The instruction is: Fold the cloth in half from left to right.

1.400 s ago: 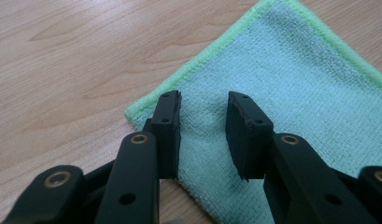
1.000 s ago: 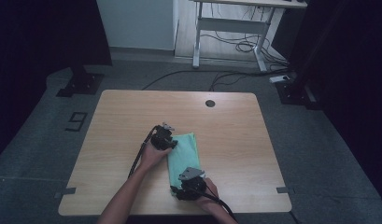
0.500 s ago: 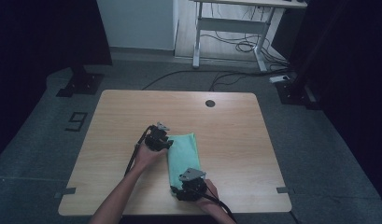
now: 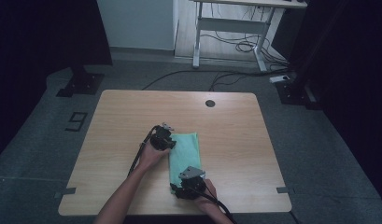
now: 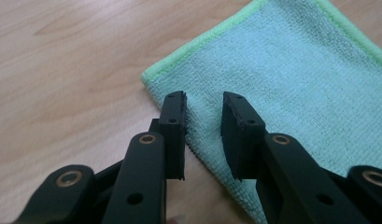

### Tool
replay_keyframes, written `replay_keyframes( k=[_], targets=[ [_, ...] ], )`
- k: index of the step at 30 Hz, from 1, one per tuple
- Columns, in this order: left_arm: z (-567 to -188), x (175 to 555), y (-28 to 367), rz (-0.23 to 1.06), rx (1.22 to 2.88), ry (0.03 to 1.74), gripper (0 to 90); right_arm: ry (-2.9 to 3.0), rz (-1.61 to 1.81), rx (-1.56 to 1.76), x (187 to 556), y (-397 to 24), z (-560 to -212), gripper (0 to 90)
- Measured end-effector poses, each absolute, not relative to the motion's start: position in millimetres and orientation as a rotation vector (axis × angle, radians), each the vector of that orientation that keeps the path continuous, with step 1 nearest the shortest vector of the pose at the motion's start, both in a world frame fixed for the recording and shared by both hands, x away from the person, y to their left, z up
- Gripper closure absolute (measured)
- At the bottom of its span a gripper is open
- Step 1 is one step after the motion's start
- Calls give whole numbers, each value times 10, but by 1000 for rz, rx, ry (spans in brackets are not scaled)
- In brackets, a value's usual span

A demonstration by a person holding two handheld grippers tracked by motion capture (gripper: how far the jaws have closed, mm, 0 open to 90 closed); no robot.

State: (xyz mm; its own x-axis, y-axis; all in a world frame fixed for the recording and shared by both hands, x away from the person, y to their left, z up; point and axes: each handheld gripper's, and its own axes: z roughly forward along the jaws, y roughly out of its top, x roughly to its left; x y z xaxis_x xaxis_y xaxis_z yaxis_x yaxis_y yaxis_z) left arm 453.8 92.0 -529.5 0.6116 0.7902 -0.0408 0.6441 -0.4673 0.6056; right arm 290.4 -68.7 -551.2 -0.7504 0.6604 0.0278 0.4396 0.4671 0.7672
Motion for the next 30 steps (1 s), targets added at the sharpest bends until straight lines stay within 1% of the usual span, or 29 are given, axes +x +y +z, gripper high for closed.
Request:
replay_keyframes(
  k=[4, 6, 10, 14, 17, 22, 25, 30],
  targets=[
    [-5283, 4577, 882, 325, 2272, 1118, 704, 2441, 1163, 954, 2919, -695, -5511, 416],
    [-5280, 4577, 892, 324, 2272, 1115, 696, 2483, 1177, 971, 2945, -729, -5476, 400],
    [-5247, 4596, 944, 338, 2226, 1110, 663, 2470, 1281, 1055, 3084, -884, -5347, 408],
    [-5227, 4641, 953, 357, 2220, 1096, 679, 2431, 1298, 1096, 3251, -961, -5215, 432],
    [-5275, 4681, 925, 350, 2250, 1092, 703, 2403, 1275, 1079, 3404, -896, -5141, 444],
    [-5310, 4694, 894, 352, 2251, 1084, 735, 2382, 1175, 1067, 3742, -681, -5257, 449],
    [-5322, 4713, 895, 344, 2236, 1087, 740, 2389, 1151, 1084, 3891, -611, -5333, 461],
    [-5325, 4722, 878, 346, 2235, 1093, 744, 2396, 1116, 1125, 4034, -560, -5416, 458]
  ],
)
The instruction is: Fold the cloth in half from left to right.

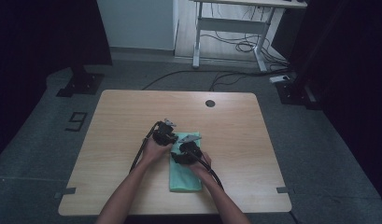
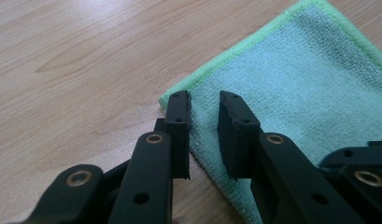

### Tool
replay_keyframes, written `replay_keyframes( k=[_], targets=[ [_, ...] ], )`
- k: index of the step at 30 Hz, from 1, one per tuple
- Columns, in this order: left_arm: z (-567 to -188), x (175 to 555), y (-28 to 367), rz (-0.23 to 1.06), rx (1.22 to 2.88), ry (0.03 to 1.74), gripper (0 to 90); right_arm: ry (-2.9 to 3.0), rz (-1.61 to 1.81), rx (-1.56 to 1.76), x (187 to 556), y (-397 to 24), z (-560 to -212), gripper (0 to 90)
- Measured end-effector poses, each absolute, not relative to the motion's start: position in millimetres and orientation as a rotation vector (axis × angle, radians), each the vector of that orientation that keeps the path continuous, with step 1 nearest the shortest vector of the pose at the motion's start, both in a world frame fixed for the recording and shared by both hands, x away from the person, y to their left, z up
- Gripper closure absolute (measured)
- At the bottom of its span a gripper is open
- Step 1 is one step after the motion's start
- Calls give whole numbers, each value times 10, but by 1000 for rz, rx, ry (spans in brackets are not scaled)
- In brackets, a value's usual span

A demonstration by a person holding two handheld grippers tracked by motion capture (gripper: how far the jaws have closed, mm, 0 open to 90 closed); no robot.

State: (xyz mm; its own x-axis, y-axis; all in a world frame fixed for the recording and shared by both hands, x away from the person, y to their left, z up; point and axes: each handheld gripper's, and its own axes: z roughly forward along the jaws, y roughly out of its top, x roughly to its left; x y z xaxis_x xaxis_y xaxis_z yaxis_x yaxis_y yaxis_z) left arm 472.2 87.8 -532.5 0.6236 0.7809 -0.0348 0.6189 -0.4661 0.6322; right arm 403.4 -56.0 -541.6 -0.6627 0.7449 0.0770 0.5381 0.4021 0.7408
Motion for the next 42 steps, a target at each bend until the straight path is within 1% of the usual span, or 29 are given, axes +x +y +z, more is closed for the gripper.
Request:
replay_keyframes(
  k=[3, 9, 17, 24, 30, 32, 35, 36, 42],
  targets=[
    [-5330, 4720, 882, 338, 2222, 1104, 743, 2403, 1068, 1091, 3983, -526, -5434, 437],
    [-5326, 4710, 858, 350, 2223, 1121, 735, 2436, 1048, 1022, 3738, -506, -5438, 422],
    [-5328, 4697, 849, 357, 2218, 1133, 730, 2496, 1083, 920, 3332, -607, -5456, 368],
    [-5328, 4697, 849, 353, 2214, 1139, 726, 2500, 1116, 876, 3075, -673, -5481, 359],
    [-5327, 4704, 856, 342, 2210, 1142, 725, 2500, 1130, 870, 3046, -691, -5488, 355],
    [-5324, 4706, 855, 330, 2200, 1156, 714, 2507, 1134, 870, 3051, -697, -5487, 341],
    [-5295, 4710, 868, 297, 2184, 1163, 665, 2520, 1165, 881, 3071, -711, -5475, 311],
    [-5279, 4703, 875, 295, 2177, 1161, 641, 2519, 1196, 896, 3088, -731, -5456, 311],
    [-5100, 4622, 941, 306, 2122, 1129, 582, 2431, 1285, 934, 3205, -867, -5310, 313]
  ],
)
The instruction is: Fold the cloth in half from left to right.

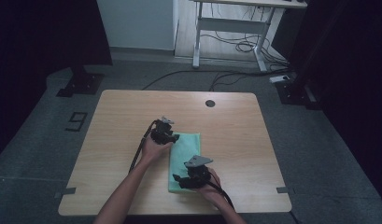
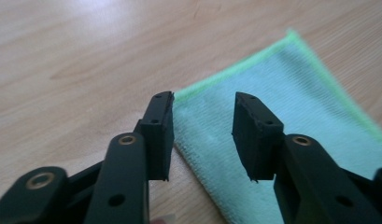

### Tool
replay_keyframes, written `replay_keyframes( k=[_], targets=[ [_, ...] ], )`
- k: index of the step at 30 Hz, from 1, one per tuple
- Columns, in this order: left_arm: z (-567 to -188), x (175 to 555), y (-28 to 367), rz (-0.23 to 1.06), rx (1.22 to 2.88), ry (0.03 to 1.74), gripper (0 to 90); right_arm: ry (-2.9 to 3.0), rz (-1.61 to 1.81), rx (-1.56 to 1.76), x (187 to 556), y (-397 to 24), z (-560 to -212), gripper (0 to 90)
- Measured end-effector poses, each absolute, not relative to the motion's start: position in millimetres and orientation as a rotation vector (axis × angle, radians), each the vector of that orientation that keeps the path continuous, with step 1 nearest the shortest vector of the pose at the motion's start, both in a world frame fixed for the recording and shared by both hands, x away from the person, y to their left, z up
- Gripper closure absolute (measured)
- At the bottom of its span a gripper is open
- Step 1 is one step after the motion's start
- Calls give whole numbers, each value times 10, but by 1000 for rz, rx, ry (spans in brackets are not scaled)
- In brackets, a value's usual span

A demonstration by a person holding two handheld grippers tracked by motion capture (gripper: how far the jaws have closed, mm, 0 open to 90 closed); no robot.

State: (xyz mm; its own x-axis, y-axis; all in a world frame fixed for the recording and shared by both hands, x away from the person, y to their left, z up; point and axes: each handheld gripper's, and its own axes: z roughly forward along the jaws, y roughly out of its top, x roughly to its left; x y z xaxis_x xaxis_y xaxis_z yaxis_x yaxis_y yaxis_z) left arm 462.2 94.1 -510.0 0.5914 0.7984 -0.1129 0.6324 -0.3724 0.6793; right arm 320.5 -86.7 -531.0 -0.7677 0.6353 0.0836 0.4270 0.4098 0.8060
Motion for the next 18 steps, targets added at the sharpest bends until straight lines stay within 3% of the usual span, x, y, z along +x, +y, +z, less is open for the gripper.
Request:
replay_keyframes(
  k=[4, 18],
  targets=[
    [-4996, 4572, 1013, 300, 2087, 1116, 529, 2388, 1290, 980, 3329, -957, -5249, 315],
    [-4977, 4469, 1275, 275, 2062, 1126, 524, 2312, 1254, 1109, 3740, -1158, -5252, 332]
  ],
)
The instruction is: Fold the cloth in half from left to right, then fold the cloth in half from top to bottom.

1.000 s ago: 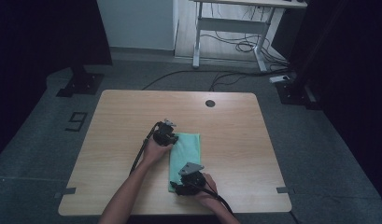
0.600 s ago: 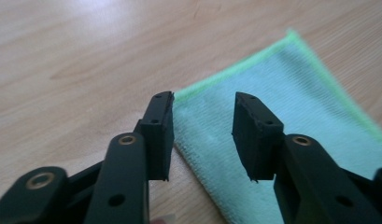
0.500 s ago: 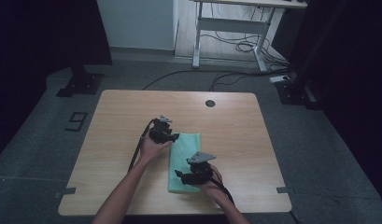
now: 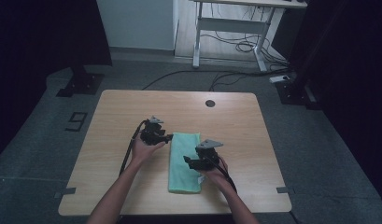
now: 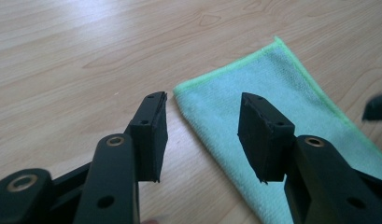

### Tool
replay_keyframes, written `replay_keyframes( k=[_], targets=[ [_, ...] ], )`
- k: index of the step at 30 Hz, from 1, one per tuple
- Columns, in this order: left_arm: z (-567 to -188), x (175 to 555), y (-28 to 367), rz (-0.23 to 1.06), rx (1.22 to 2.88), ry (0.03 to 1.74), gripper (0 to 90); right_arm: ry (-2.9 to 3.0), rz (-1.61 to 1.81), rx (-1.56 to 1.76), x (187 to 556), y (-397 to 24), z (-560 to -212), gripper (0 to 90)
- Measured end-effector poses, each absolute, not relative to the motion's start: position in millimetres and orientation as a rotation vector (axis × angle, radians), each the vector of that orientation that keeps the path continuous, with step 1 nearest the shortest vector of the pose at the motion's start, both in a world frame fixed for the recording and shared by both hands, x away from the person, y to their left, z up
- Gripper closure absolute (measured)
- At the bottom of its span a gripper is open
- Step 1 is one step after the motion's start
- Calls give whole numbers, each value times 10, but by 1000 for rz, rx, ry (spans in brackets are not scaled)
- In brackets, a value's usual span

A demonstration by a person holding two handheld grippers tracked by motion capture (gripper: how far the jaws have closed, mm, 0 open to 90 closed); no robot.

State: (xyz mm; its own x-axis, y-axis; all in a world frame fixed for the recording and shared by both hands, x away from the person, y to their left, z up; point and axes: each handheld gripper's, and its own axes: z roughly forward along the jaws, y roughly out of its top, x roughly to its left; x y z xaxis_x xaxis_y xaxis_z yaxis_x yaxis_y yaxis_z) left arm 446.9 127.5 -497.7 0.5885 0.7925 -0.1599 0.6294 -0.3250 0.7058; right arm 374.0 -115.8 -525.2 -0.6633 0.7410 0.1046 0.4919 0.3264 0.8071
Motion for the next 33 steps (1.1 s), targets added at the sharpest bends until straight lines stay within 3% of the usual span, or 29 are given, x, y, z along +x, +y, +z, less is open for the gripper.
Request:
replay_keyframes(
  k=[13, 18, 33],
  targets=[
    [-4986, 4454, 1391, 285, 2050, 1151, 507, 2289, 1243, 1122, 3990, -1171, -5196, 339],
    [-4992, 4451, 1385, 292, 2057, 1147, 512, 2277, 1264, 1122, 4065, -1200, -5187, 392],
    [-5084, 4560, 1293, 275, 2060, 1167, 554, 2226, 1227, 1204, 4302, -1310, -5207, 435]
  ],
)
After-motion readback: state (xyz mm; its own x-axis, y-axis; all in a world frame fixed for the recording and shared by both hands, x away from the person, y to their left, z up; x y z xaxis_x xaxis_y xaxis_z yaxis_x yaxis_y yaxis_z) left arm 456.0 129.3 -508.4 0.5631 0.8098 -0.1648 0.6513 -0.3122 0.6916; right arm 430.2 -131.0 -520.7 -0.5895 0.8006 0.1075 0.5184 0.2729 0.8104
